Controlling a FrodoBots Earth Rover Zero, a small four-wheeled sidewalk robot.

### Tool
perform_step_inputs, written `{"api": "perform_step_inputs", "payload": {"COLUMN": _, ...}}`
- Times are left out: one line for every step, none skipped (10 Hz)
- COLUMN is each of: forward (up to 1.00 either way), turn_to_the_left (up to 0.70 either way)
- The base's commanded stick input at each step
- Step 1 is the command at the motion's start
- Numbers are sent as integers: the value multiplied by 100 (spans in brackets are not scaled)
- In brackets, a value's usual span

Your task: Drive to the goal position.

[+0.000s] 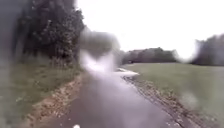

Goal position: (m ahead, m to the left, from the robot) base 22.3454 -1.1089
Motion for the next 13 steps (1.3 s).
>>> {"api": "perform_step_inputs", "payload": {"forward": 85, "turn_to_the_left": 0}}
{"api": "perform_step_inputs", "payload": {"forward": 85, "turn_to_the_left": 0}}
{"api": "perform_step_inputs", "payload": {"forward": 85, "turn_to_the_left": 0}}
{"api": "perform_step_inputs", "payload": {"forward": 85, "turn_to_the_left": 0}}
{"api": "perform_step_inputs", "payload": {"forward": 85, "turn_to_the_left": 0}}
{"api": "perform_step_inputs", "payload": {"forward": 85, "turn_to_the_left": 0}}
{"api": "perform_step_inputs", "payload": {"forward": 85, "turn_to_the_left": 0}}
{"api": "perform_step_inputs", "payload": {"forward": 85, "turn_to_the_left": -25}}
{"api": "perform_step_inputs", "payload": {"forward": 85, "turn_to_the_left": -31}}
{"api": "perform_step_inputs", "payload": {"forward": 85, "turn_to_the_left": -28}}
{"api": "perform_step_inputs", "payload": {"forward": 85, "turn_to_the_left": -16}}
{"api": "perform_step_inputs", "payload": {"forward": 85, "turn_to_the_left": -4}}
{"api": "perform_step_inputs", "payload": {"forward": 85, "turn_to_the_left": 0}}
